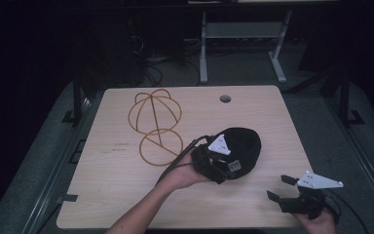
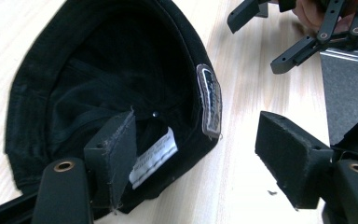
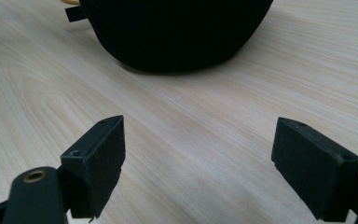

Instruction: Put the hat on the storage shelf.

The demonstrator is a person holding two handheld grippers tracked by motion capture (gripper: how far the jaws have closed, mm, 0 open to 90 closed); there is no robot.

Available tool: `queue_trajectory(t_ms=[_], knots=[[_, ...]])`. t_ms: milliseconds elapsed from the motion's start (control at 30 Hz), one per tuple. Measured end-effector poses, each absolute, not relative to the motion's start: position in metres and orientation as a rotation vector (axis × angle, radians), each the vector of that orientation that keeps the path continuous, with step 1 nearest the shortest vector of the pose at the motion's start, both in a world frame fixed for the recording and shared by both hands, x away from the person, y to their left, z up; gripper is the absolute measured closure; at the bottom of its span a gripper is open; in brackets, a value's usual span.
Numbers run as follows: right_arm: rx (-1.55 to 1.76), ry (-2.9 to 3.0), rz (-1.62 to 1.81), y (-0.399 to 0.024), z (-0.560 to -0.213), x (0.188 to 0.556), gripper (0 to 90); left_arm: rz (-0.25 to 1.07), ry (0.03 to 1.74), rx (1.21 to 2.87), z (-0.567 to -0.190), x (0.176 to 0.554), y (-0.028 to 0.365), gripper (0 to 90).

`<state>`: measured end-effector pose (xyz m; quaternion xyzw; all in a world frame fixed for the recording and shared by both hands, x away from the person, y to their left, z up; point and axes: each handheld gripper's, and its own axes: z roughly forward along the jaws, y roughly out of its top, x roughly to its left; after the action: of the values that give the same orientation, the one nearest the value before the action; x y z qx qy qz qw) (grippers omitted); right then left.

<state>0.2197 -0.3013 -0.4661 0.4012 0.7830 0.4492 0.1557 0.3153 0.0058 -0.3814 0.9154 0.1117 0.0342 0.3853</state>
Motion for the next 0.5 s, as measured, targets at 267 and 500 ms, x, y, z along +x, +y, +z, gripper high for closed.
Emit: queue_trajectory(t_ms=[267,500], knots=[[1.150,2.241,1.300,-0.301,-0.465,0.220,17.0,0.067,0.254,2.384,-0.388,0.323,-0.005,47.9],[1.151,2.237,1.313,-0.301,-0.465,0.220,17.1,0.054,0.192,2.375,-0.386,0.321,-0.009,68.0]])
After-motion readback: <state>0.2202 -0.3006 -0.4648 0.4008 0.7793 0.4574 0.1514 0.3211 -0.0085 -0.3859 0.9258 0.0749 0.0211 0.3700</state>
